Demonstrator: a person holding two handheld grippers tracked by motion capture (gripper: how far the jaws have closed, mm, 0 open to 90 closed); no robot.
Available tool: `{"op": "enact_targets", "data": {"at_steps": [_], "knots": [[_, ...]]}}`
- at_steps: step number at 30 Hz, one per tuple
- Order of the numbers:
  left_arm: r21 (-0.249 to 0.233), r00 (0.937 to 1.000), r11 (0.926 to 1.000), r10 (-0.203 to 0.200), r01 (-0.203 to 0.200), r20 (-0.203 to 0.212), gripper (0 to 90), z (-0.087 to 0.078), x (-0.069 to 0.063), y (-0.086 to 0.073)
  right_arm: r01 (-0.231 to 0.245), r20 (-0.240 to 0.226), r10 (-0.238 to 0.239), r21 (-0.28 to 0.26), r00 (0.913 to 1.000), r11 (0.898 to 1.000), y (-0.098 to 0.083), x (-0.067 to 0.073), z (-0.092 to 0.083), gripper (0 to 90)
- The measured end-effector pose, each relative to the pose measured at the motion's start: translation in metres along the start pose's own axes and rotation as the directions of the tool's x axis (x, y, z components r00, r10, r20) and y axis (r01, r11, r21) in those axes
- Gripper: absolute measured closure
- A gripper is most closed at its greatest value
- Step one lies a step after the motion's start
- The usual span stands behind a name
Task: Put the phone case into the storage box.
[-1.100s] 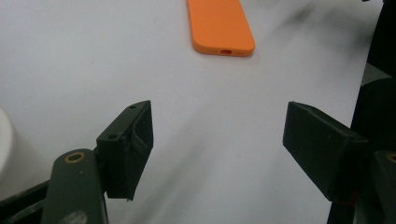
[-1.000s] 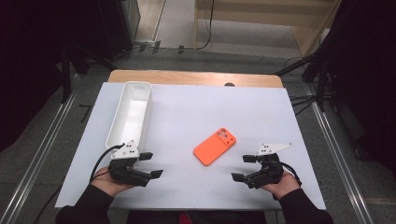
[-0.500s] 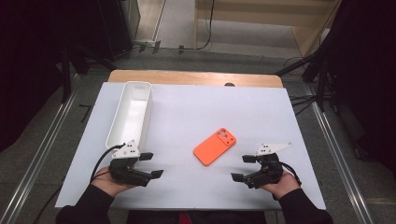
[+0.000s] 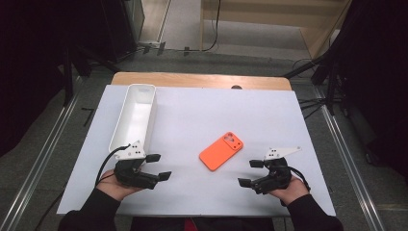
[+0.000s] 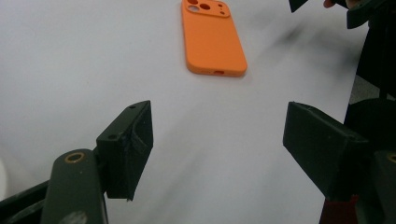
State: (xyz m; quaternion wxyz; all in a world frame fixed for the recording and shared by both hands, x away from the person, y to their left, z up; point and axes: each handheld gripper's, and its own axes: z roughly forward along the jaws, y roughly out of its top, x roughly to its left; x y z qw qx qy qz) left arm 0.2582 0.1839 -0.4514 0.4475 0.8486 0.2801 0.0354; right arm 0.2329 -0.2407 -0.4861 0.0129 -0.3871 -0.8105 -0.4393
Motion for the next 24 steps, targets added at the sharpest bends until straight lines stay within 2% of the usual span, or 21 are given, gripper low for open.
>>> {"op": "enact_targets", "data": {"at_steps": [5,13,24], "knots": [[0.005,0.9999,0.9999,0.010,-0.010,-0.003,24.8,0.007,-0.002,0.010,-0.005,-0.004,0.005,0.002,1.0000,1.000,0.000,0.000,0.001,5.7],[0.012,1.0000,0.9999,-0.001,0.001,-0.004,24.8,0.020,-0.003,0.024,-0.001,-0.006,0.001,-0.002,1.0000,1.000,0.000,-0.001,0.000,5.6],[0.037,1.0000,0.9993,0.004,-0.004,-0.003,24.8,0.034,0.001,0.038,-0.010,-0.005,0.010,-0.002,0.9999,1.000,0.000,-0.002,-0.001,5.7]]}}
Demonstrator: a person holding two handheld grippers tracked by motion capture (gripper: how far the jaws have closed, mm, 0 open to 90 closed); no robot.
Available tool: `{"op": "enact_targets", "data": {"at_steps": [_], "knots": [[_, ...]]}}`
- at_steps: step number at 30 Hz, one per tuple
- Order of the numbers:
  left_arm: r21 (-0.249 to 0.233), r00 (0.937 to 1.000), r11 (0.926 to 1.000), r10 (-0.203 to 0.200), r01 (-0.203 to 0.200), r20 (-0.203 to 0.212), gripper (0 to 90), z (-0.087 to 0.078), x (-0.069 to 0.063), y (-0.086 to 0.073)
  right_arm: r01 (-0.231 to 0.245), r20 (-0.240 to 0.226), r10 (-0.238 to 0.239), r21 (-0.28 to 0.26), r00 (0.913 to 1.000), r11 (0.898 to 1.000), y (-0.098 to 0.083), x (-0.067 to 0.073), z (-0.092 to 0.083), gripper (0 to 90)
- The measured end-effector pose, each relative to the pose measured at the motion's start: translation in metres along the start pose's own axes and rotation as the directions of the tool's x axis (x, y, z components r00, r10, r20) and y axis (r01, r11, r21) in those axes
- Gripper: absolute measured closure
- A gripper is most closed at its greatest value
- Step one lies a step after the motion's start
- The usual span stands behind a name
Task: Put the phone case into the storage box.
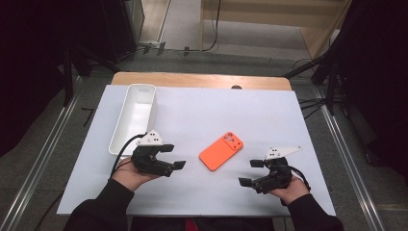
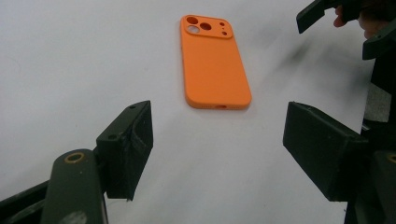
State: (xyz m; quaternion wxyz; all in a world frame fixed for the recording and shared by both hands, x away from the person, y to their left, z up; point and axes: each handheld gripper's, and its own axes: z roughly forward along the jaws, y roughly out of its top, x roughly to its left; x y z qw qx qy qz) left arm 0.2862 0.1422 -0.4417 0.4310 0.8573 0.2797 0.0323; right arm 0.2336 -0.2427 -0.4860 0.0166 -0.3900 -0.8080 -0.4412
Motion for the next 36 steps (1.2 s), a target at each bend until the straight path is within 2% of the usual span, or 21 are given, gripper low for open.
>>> {"op": "enact_targets", "data": {"at_steps": [11,17,26,29,30,31,33,36], "knots": [[0.001,0.9999,1.0000,0.000,0.000,-0.011,24.6,0.011,0.002,0.011,0.001,0.003,-0.001,0.001,1.0000,1.000,0.000,0.000,0.000,5.7],[-0.015,0.9994,0.9996,-0.025,0.024,-0.023,24.6,0.016,0.003,0.017,0.003,0.004,-0.003,0.001,1.0000,1.000,0.000,0.001,0.000,5.7],[-0.006,0.9995,0.9999,-0.014,0.013,-0.029,21.9,0.025,0.003,0.028,0.004,0.005,-0.004,0.000,1.0000,1.000,0.000,0.001,0.001,5.7],[0.001,0.9994,1.0000,-0.009,0.009,-0.033,15.8,0.029,0.001,0.030,0.001,0.006,-0.001,0.001,1.0000,1.000,0.000,0.001,0.000,5.7],[0.009,0.9994,0.9999,-0.008,0.009,-0.034,9.8,0.031,0.001,0.031,0.003,0.006,-0.003,0.002,1.0000,1.000,0.000,0.000,0.000,5.7],[0.012,0.9993,0.9999,-0.008,0.009,-0.036,9.8,0.033,0.001,0.032,0.003,0.006,-0.003,0.002,1.0000,1.000,0.000,0.000,0.000,5.7],[0.019,0.9991,0.9998,-0.009,0.010,-0.040,1.7,0.036,0.000,0.035,0.006,0.006,-0.006,0.001,1.0000,1.000,0.000,0.000,0.001,5.7],[0.015,0.9992,0.9999,-0.002,0.002,-0.040,0.0,0.040,-0.001,0.038,0.003,0.006,-0.003,0.002,1.0000,1.000,0.000,0.000,0.000,5.7]]}}
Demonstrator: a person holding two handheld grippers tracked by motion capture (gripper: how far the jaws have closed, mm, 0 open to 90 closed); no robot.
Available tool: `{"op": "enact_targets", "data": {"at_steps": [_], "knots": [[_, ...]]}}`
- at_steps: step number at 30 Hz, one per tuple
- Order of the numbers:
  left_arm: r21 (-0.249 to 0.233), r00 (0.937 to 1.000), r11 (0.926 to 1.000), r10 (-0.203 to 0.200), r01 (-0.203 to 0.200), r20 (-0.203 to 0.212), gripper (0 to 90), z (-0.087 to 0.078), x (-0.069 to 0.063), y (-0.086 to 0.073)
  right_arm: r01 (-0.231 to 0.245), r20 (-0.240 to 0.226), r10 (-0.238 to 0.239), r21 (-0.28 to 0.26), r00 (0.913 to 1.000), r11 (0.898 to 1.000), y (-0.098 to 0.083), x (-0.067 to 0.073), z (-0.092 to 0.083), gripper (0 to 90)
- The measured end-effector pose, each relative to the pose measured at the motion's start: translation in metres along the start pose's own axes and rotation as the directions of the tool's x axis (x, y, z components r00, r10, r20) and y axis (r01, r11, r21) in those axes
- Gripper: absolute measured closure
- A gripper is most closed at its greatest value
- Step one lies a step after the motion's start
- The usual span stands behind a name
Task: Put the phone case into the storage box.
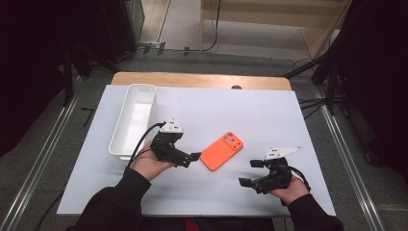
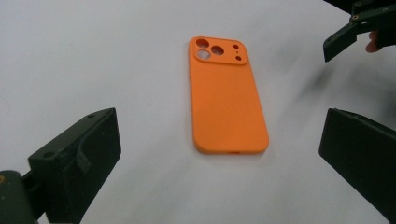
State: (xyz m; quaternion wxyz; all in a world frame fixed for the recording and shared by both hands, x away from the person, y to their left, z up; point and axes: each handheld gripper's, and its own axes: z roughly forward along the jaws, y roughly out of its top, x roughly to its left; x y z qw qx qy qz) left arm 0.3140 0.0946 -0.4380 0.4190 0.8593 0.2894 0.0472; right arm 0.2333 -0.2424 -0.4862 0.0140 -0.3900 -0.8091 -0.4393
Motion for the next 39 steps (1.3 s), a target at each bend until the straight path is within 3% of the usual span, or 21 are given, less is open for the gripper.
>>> {"op": "enact_targets", "data": {"at_steps": [17,39], "knots": [[-0.005,1.0000,1.0000,-0.005,0.005,0.007,0.0,0.015,-0.003,0.019,0.003,0.003,-0.003,-0.008,1.0000,1.000,0.000,0.000,0.000,5.7],[0.046,0.9995,0.9984,0.032,-0.032,0.001,0.2,0.050,-0.011,0.029,-0.019,0.035,0.020,-0.027,0.9992,0.999,-0.009,0.004,-0.006,5.7]]}}
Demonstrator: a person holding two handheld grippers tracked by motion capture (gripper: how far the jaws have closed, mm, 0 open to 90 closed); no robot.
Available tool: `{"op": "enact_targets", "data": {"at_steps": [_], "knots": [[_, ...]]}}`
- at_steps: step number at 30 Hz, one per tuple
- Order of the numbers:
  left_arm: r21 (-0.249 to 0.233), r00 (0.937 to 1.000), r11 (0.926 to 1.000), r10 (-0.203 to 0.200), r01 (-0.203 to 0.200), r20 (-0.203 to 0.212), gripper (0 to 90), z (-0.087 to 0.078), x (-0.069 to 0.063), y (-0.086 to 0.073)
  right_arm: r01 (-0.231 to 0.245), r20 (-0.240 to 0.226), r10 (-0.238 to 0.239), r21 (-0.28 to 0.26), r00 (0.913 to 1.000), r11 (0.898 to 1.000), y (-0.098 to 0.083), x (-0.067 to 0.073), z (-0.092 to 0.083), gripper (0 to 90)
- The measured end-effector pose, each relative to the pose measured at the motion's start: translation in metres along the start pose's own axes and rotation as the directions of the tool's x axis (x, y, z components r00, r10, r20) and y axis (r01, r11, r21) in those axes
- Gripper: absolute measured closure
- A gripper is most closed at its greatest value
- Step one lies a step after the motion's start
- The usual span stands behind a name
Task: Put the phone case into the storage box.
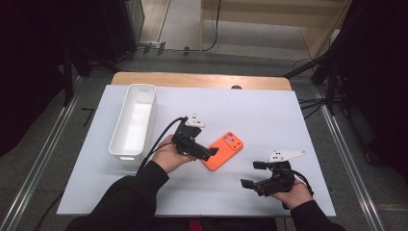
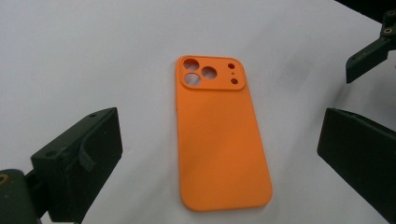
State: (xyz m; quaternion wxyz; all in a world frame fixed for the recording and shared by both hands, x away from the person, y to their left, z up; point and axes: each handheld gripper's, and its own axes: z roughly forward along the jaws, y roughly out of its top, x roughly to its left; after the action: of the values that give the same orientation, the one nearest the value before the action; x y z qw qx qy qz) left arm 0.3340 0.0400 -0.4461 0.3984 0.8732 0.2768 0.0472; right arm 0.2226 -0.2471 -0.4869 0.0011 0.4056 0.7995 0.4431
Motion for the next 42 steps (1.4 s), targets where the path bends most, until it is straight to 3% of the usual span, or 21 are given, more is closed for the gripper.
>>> {"op": "enact_targets", "data": {"at_steps": [9,17,28,42], "knots": [[0.022,0.9993,0.9990,0.038,-0.038,0.002,0.2,0.016,-0.006,0.008,-0.010,0.010,0.010,-0.010,0.9999,1.000,-0.004,0.001,-0.003,5.6],[0.033,0.9990,0.9985,0.045,-0.045,0.004,0.3,0.027,-0.010,0.011,-0.009,0.015,0.009,-0.017,0.9998,1.000,-0.006,0.001,-0.004,5.7],[0.017,0.9997,0.9996,0.021,-0.021,-0.013,0.3,0.036,-0.009,0.012,-0.004,0.013,0.005,-0.011,0.9999,1.000,-0.005,0.001,-0.003,5.7],[0.038,0.9994,0.9991,0.023,-0.022,-0.024,0.3,0.056,-0.015,0.011,-0.005,0.010,0.005,-0.010,0.9999,1.000,-0.004,0.001,-0.003,5.7]]}}
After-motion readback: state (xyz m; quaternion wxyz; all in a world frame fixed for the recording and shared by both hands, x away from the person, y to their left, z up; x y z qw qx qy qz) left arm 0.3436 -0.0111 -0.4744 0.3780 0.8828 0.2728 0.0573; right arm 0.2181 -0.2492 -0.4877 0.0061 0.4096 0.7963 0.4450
